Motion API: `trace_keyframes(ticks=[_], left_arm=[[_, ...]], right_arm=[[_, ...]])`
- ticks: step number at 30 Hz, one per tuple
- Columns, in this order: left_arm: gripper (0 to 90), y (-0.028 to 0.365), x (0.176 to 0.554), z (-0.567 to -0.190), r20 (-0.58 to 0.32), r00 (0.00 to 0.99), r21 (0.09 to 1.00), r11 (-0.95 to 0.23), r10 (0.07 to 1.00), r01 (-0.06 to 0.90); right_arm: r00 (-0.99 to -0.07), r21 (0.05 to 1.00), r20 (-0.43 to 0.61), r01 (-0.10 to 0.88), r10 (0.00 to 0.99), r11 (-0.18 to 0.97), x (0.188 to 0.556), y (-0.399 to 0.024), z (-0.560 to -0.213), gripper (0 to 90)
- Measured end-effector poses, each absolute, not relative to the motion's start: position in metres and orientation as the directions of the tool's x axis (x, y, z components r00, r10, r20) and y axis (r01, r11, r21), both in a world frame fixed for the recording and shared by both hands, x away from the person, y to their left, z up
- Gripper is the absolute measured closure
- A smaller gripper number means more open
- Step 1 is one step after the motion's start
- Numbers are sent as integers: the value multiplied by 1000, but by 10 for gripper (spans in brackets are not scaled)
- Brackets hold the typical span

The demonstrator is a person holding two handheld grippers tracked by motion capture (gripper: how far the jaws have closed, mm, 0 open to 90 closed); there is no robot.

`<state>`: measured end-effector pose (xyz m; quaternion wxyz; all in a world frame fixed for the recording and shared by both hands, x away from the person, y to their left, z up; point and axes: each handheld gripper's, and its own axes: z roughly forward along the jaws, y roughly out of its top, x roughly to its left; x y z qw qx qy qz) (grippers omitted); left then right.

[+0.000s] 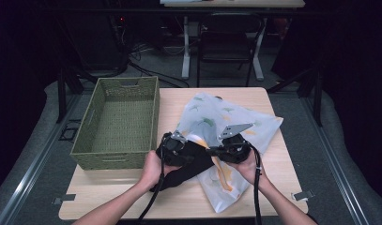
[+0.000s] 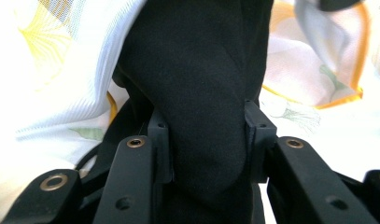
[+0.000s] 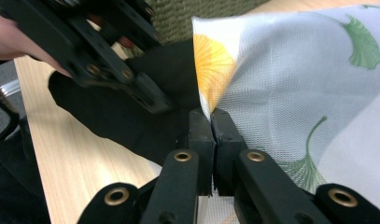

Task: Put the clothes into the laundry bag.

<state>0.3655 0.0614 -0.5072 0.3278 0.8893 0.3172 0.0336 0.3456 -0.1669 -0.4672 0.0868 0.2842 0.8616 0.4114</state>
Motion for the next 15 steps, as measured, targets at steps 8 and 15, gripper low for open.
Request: trace_keyframes(ticks=[8,15], left_arm=[[385,64,361,-517,-96,811,578,-631,576,517],[218,74,336,-514,-28,820,566,-667,571,484]], right_arm=[[-818,721,87,446,569,531,349,-168,-480,889],[-814,722,90,450,574,525,349,-169,-479,889]])
